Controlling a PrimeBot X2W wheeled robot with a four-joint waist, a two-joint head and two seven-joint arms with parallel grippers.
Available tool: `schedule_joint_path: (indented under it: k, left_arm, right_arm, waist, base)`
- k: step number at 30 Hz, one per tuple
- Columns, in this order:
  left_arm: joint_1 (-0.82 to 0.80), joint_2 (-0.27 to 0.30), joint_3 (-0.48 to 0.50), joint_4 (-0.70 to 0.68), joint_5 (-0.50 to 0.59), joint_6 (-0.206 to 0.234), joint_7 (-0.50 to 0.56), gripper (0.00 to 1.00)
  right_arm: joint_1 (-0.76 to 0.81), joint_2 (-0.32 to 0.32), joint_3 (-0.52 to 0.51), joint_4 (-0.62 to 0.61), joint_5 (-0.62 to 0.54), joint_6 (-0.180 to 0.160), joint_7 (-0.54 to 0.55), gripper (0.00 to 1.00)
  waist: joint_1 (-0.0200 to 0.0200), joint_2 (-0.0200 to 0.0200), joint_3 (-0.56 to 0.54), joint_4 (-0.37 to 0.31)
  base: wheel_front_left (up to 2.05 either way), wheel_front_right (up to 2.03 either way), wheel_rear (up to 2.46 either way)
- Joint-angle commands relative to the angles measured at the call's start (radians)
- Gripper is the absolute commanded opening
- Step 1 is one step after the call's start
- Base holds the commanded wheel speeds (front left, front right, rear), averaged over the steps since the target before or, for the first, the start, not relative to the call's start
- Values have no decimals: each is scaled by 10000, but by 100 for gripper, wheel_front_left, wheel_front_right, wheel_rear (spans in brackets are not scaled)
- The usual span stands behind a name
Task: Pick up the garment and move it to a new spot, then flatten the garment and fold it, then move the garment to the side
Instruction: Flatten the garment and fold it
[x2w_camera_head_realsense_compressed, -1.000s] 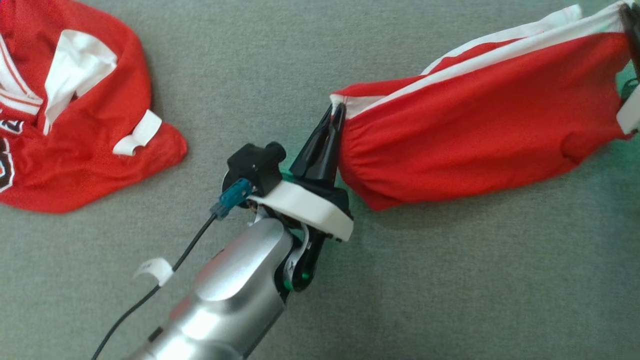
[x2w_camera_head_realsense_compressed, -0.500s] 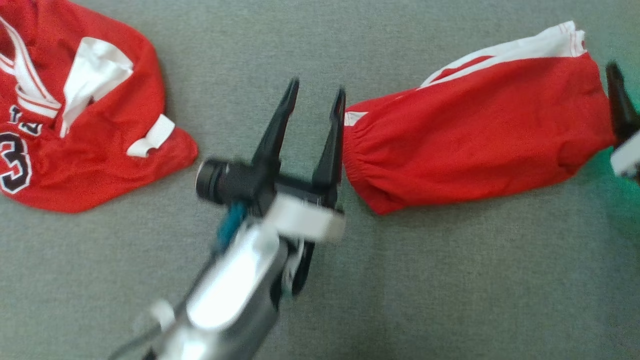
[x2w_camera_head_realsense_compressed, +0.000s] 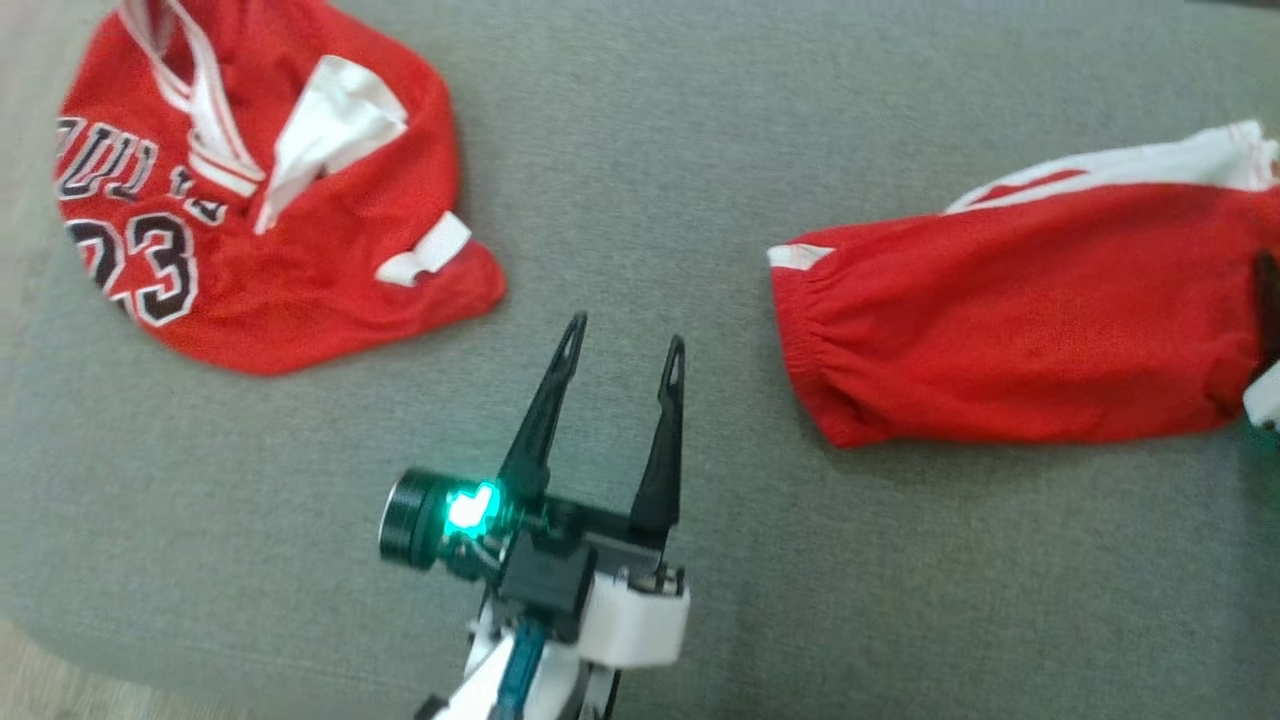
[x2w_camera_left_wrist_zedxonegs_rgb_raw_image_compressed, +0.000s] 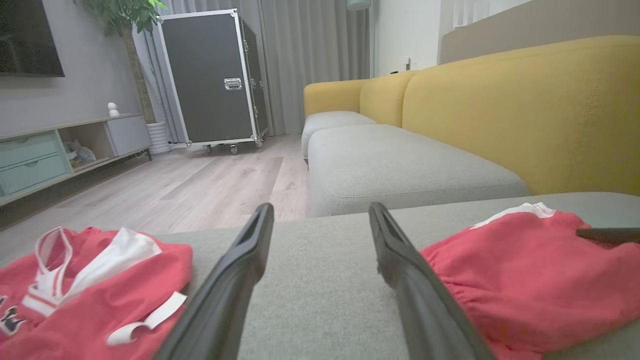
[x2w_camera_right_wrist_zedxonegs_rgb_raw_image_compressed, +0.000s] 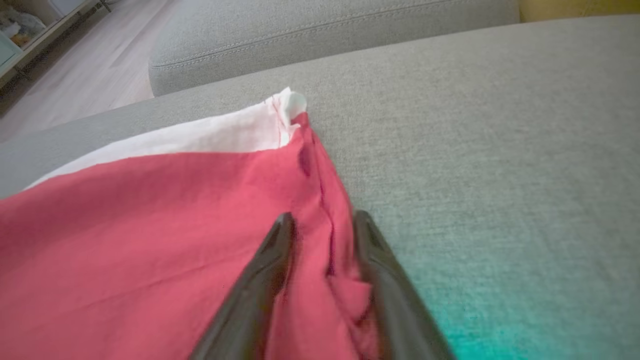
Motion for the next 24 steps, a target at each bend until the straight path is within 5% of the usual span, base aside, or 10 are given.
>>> schedule_joint_path:
  k: [1, 9, 24]
  left_arm:
    - [39, 56, 356, -400, 93, 52, -46, 100]
    - [746, 244, 882, -659, 287, 49, -47, 100]
    - [931, 342, 1623, -601, 407, -296, -47, 100]
  right_arm:
    - [436, -164, 232, -89, 116, -7, 103, 0]
    - [608, -426, 418, -107, 640, -7, -343, 0]
    - [262, -1285, 848, 238, 222, -7, -972, 0]
  waist:
    - [1, -1, -150, 140]
    - [1, -1, -519, 22]
    - [1, -1, -986, -2148]
  base:
    - [0, 0, 0]
    - [0, 0, 0]
    - [0, 0, 0]
